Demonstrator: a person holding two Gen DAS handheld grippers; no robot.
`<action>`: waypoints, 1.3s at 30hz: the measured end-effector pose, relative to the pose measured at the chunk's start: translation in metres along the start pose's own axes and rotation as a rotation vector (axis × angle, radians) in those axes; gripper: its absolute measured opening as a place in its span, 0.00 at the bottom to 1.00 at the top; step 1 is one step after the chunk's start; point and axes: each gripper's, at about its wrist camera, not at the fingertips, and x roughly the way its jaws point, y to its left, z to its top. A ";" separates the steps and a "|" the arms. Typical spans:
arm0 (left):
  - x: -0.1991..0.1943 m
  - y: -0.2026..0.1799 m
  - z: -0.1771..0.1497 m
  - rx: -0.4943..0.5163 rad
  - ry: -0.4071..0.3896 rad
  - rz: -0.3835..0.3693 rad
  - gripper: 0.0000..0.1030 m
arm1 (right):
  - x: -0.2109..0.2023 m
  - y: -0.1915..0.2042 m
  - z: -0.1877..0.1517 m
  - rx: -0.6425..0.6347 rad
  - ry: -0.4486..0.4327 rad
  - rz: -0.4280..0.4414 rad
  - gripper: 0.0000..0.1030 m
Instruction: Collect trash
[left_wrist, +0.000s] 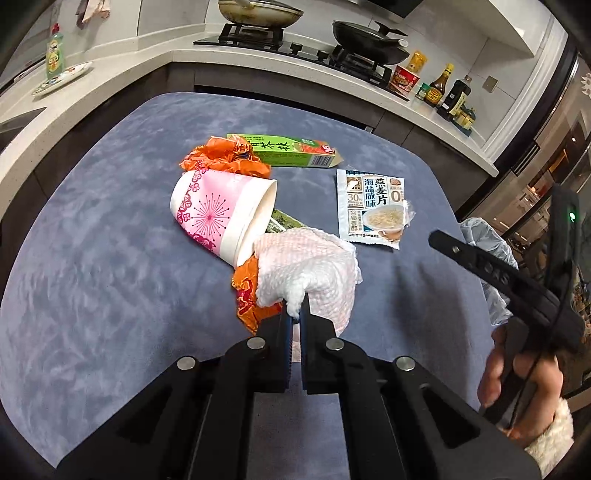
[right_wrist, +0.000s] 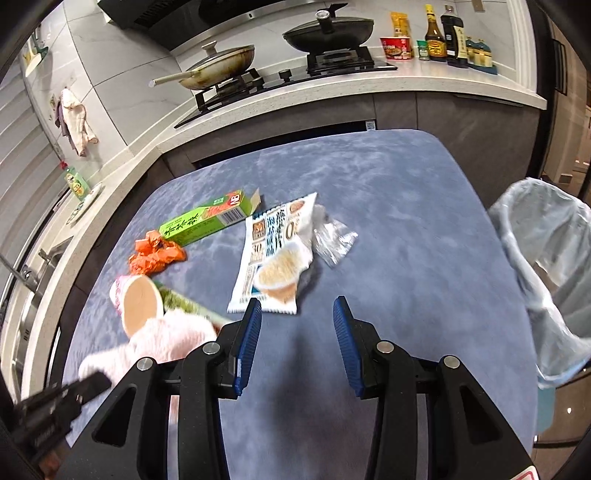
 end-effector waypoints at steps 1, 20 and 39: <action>0.001 0.002 0.000 -0.003 0.002 0.000 0.03 | 0.006 0.002 0.003 -0.004 0.000 -0.002 0.39; 0.002 0.005 0.007 -0.002 -0.001 -0.005 0.03 | 0.024 0.005 0.002 -0.023 0.014 -0.014 0.01; -0.073 -0.017 0.110 -0.007 -0.299 -0.045 0.03 | 0.013 0.004 -0.018 0.000 0.048 0.034 0.33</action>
